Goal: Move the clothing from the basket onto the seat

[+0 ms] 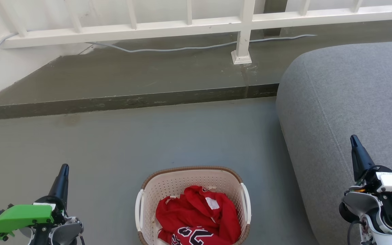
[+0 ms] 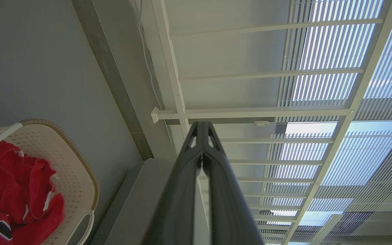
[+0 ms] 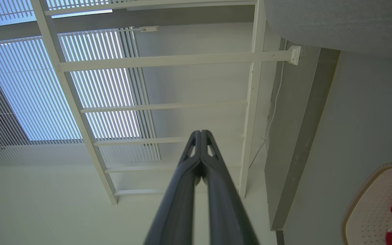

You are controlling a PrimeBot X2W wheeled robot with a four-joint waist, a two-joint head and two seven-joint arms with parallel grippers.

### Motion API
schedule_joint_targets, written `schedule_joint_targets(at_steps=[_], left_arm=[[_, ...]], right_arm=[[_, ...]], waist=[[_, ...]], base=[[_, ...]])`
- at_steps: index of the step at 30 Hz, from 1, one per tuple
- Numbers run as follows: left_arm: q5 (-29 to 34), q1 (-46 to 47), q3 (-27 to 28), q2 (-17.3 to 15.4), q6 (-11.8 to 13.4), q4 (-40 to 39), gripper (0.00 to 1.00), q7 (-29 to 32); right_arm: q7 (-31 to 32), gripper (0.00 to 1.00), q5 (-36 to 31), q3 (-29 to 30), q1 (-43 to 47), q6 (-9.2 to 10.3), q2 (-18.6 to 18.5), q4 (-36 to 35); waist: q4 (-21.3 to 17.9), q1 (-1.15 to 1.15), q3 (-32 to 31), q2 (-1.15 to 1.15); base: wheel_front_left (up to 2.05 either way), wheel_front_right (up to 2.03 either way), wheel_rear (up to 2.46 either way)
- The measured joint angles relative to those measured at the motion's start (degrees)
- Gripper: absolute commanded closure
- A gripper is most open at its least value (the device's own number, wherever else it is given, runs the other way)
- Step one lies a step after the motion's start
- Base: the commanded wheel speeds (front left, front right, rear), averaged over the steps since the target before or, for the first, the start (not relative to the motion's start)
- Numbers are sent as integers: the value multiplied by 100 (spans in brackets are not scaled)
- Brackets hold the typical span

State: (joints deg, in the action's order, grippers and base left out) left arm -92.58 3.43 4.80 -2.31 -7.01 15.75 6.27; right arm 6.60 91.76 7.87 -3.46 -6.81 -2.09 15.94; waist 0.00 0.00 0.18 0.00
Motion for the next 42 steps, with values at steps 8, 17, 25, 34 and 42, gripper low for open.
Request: schedule_joint_targets(at_steps=[8, 17, 25, 34, 42], left_arm=[[0, 0, 0, 0, 0, 0, 100, 0], [0, 0, 0, 0, 0, 0, 100, 0], [-1, -53, -10, 13, 4, 102, 0, -1], [15, -397, -124, 155, 5, 396, 0, -79], [252, -397, -252, 152, 4, 245, 0, -237]], right_arm=[[0, 100, 0, 0, 0, 0, 0, 0], [0, 100, 0, 0, 0, 0, 0, 0], [0, 0, -1, -1, 69, 30, 37, 96], [-85, 0, -7, -83, 431, 34, 197, 431], [-227, 0, -238, -187, 431, 33, 191, 361]], waist=[[0, 0, 0, 0], [0, 0, 0, 0], [0, 0, 0, 0], [0, 0, 0, 0], [-2, 0, 4, 0]], base=[[0, 0, 0], [0, 0, 0], [0, 0, 0], [0, 0, 0], [0, 0, 0]])
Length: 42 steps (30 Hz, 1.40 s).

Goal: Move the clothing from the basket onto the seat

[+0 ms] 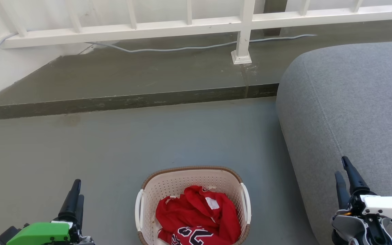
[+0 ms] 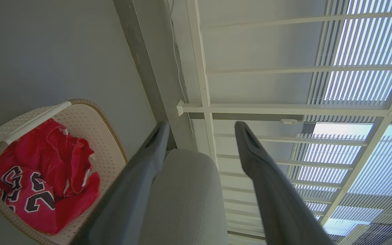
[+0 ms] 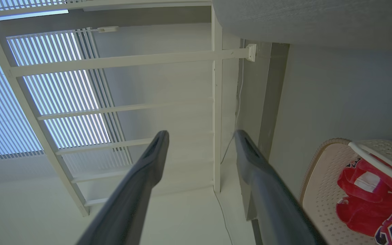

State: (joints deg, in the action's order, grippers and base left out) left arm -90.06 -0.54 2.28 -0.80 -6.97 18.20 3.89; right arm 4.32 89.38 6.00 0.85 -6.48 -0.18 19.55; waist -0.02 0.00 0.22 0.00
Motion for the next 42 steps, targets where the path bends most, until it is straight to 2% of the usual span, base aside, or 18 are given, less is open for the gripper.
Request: schedule_joint_targets(at_steps=[7, 15, 32, 42], left_arm=[[378, 1, -67, -26, 0, -81, 0, -129], [1068, 9, -114, -65, 24, -301, 0, -253], [3198, 27, -532, -377, 212, -770, 0, -605], [4252, 26, -747, -403, 433, -943, 0, -818]], right_arm=[[-136, 0, -375, 16, 0, 1, -5, -129], [-287, 0, -1207, -22, -1, 3, -32, -405], [-641, 0, -3118, -469, 1, 163, -121, -859], [-839, 0, -4074, -687, 101, 309, -135, -994]], waist=[[-4, 0, 6, 0], [-7, 0, 22, 0], [-4, 0, 99, 0], [-11, 0, 164, 0]], base=[[0, 0, 0], [0, 0, 0], [0, 0, 0], [0, 0, 0]])
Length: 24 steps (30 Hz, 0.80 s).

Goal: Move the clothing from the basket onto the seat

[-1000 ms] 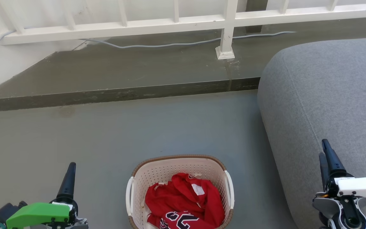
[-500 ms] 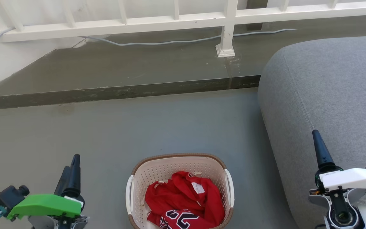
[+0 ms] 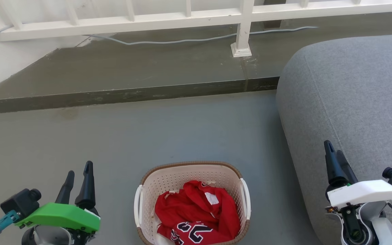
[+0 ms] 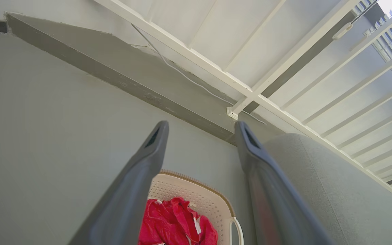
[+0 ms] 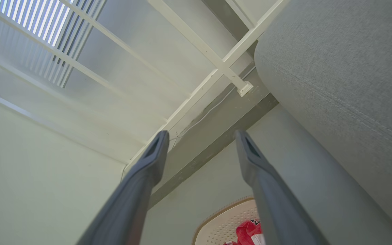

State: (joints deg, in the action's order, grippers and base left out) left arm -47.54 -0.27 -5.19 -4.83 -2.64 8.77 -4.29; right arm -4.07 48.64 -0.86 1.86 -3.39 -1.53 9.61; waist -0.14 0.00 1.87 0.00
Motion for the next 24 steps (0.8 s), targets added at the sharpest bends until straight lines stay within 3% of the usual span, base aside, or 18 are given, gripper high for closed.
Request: schedule_joint_targets(at_steps=[24], left_arm=[[2141, -3, -408, -131, 350, -261, 0, -481]], right_arm=[[-457, 0, -1949, -396, 105, 310, -30, -286]], waist=[[-7, 0, 132, 0]], base=[[0, 0, 0]])
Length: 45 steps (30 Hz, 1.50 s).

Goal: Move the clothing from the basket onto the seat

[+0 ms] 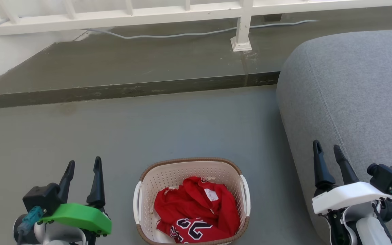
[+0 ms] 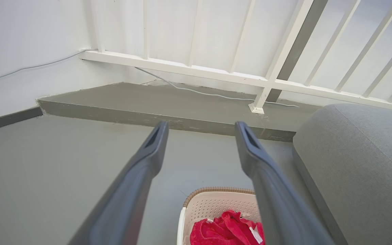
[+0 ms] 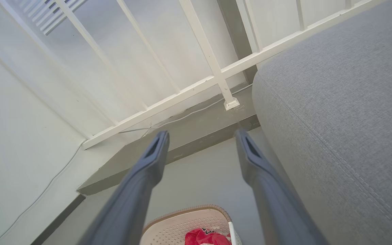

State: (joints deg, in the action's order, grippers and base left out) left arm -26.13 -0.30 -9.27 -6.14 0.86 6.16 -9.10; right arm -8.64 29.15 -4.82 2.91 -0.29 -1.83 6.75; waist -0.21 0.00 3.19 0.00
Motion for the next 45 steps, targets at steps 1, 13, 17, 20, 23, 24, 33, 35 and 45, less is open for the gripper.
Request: schedule_joint_targets(at_steps=[1, 13, 17, 20, 23, 24, 33, 35, 45], left_arm=[[41, -1, -7, 0, 16, -7, 0, -8], [933, -10, -89, -2, 124, -21, 0, -261], [1213, -16, -152, -1, 125, -13, 0, -361], [1386, -21, -170, -2, 126, -14, 0, -401], [1562, -25, -185, -2, 169, -14, 0, -465], [1657, -25, -186, -2, 169, -14, 0, -469], [1725, -96, -129, 7, 169, 27, 0, -515], [1724, -130, -103, 11, 167, 43, 0, -515], [1724, -133, -33, 13, 111, 43, 0, -515]], right_arm=[[-44, 0, -103, -20, 0, 35, -1, -9], [-294, 0, -1038, -174, 1, 146, -12, -185], [-397, 0, -1441, -237, 5, 201, -22, -263], [-415, 0, -1615, -270, 10, 243, -24, -289], [-491, 0, -1849, -304, 27, 270, -29, -330], [-505, 0, -1929, -314, 35, 290, -30, -345], [-570, 0, -2123, -339, 132, 298, -40, -379], [-570, 0, -2123, -338, 136, 298, -40, -380], [-570, 0, -2123, -338, 149, 298, -40, -393]], waist=[[0, 0, 4, 0], [-6, 0, 26, 0], [-6, 0, 11, 0], [-5, 0, 2, 0], [-4, 0, -14, 0], [-4, 0, -20, 0], [-3, 0, -80, 0], [-3, 0, -89, 0], [-6, 0, -94, 0]], base=[[0, 0, 0], [0, 0, 0], [0, 0, 0], [0, 0, 0], [0, 0, 0], [0, 0, 0], [0, 0, 0], [0, 0, 0], [0, 0, 0]])
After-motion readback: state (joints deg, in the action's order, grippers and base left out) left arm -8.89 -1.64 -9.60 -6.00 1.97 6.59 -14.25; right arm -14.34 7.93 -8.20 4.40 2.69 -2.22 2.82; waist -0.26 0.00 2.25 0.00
